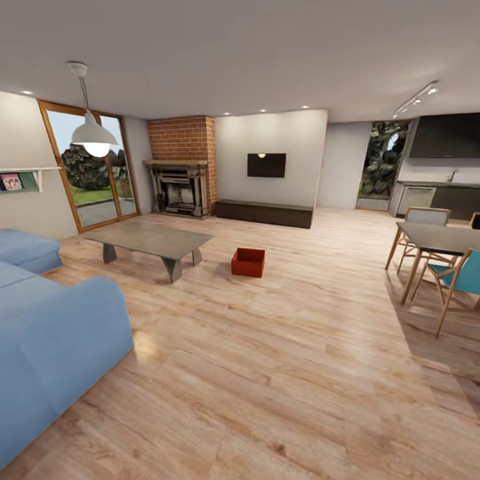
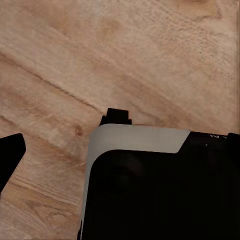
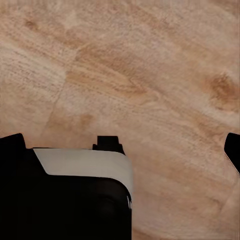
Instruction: Move the two storage containers from the living room to the garage. In the garage, place one container on the floor and stack the other container on top of it (either order is fine).
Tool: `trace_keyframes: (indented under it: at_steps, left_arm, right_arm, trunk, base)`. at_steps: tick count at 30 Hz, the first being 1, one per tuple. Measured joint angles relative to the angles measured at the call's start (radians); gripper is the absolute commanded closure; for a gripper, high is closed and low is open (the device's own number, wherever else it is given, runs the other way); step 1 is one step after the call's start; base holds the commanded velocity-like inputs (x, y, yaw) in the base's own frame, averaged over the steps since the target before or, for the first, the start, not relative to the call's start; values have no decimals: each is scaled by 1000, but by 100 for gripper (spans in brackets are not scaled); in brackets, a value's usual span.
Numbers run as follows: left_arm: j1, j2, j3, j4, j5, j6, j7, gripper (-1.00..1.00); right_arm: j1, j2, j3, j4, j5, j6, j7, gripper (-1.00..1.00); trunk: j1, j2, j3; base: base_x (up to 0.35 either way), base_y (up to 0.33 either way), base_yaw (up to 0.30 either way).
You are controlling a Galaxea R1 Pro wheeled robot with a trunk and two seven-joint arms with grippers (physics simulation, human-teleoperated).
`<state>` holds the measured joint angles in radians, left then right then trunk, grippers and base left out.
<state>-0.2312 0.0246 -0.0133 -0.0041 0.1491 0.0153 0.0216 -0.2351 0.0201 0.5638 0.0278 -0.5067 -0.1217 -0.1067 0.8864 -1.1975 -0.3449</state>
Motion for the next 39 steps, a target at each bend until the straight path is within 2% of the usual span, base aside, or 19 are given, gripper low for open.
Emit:
trace_keyframes:
  at_steps: [39]
  left_arm:
    - [0, 0, 0, 0, 0, 0, 0, -100]
  right_arm:
    - [0, -1, 1, 0, 3, 0, 0, -100]
  trunk:
    - [0, 0, 0]
  base:
    - [323, 0, 0]
